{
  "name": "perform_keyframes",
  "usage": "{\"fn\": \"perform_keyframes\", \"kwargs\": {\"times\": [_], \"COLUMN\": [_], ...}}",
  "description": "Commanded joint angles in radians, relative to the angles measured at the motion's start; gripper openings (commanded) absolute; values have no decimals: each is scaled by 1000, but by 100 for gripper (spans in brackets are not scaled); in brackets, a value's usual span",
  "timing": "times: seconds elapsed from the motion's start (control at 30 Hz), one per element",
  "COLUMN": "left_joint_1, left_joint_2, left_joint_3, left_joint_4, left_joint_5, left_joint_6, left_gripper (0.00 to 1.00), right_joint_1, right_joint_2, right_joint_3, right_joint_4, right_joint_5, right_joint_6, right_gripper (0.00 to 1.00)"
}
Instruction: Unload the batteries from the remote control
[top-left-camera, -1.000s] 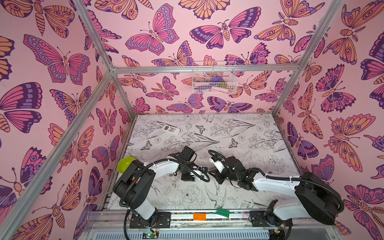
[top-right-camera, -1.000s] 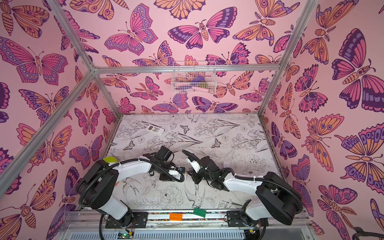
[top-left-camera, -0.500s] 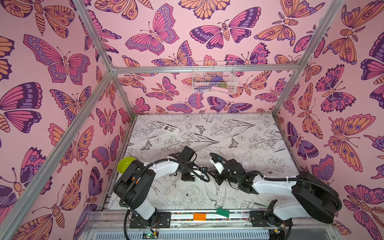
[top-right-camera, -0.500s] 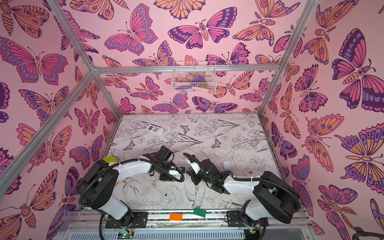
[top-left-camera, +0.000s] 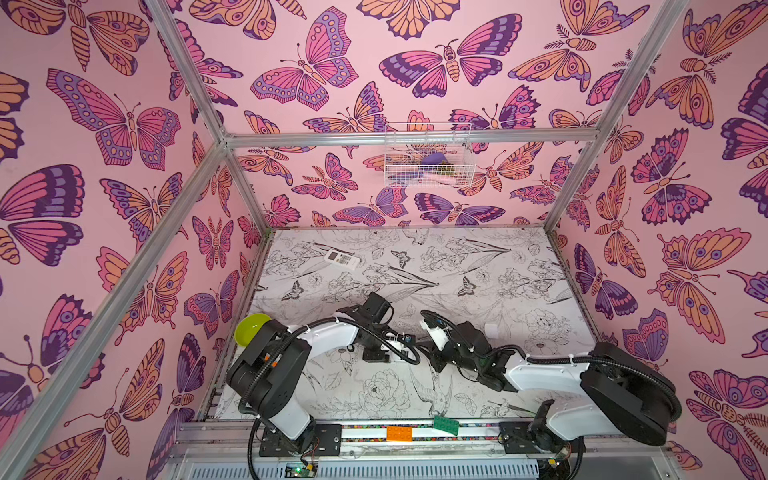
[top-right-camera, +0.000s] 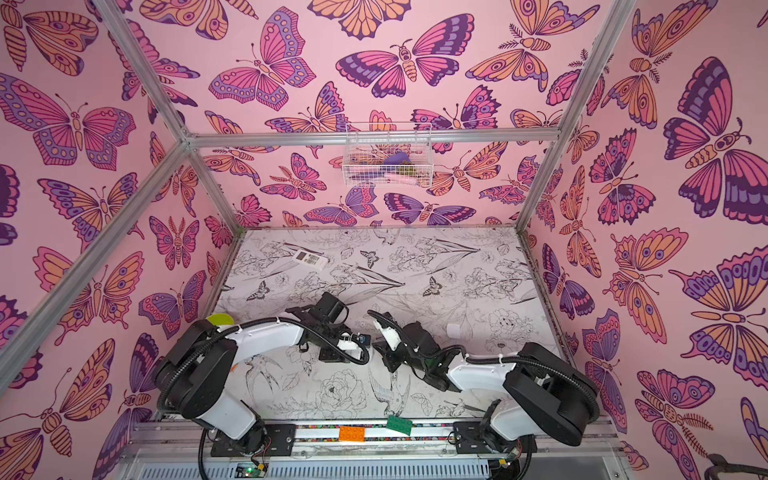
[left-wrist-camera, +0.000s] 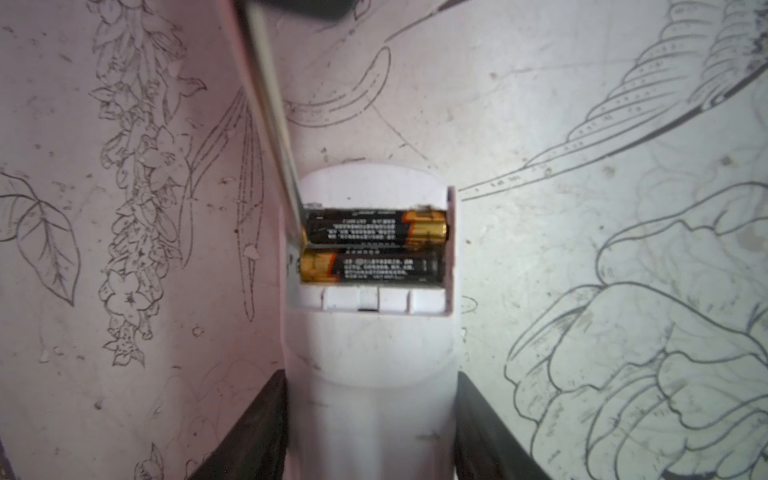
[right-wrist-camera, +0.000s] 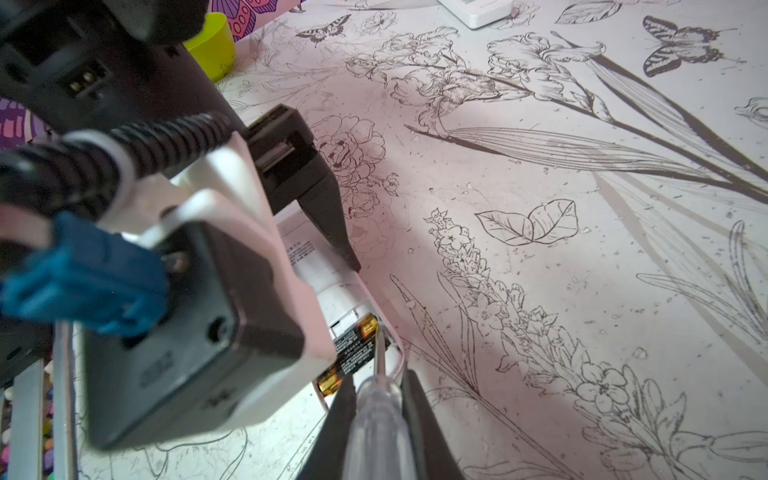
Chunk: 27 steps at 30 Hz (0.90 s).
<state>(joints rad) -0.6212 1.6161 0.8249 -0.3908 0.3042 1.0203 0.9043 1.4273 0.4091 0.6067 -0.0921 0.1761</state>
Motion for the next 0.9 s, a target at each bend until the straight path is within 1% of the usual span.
{"fn": "perform_keyframes", "kwargs": {"times": [0.0, 0.07, 0.13, 0.23, 0.3, 0.5, 0.6, 0.73, 0.87], "left_joint_1": [-19, -19, -19, -18, -19, -19, -19, -19, -19], "left_joint_2": [36, 30, 26, 27, 25, 26, 22, 21, 22], "left_joint_3": [-11, -14, -23, -25, -23, -19, -25, -23, -27], "left_joint_4": [3, 3, 7, 9, 10, 14, 14, 16, 16], "left_joint_5": [7, 8, 17, 9, 11, 5, 12, 2, 10], "left_joint_6": [-6, -6, 4, 5, 4, -1, 4, -2, 1], "left_gripper": [36, 36, 36, 36, 36, 36, 36, 36, 37], "right_joint_1": [32, 32, 29, 2, -36, -126, -132, -172, -181], "right_joint_2": [74, 87, 95, 99, 96, 79, 47, 29, 20], "right_joint_3": [-36, -30, -3, 80, 110, 128, 126, 118, 120], "right_joint_4": [13, 16, -31, -178, -241, -216, -192, -134, -132], "right_joint_5": [-19, -13, -25, -94, -140, -305, -322, -356, -355], "right_joint_6": [15, 37, 42, 32, 56, 136, 146, 190, 180], "right_gripper": [0, 0, 0, 0, 0, 0, 0, 0, 0]}}
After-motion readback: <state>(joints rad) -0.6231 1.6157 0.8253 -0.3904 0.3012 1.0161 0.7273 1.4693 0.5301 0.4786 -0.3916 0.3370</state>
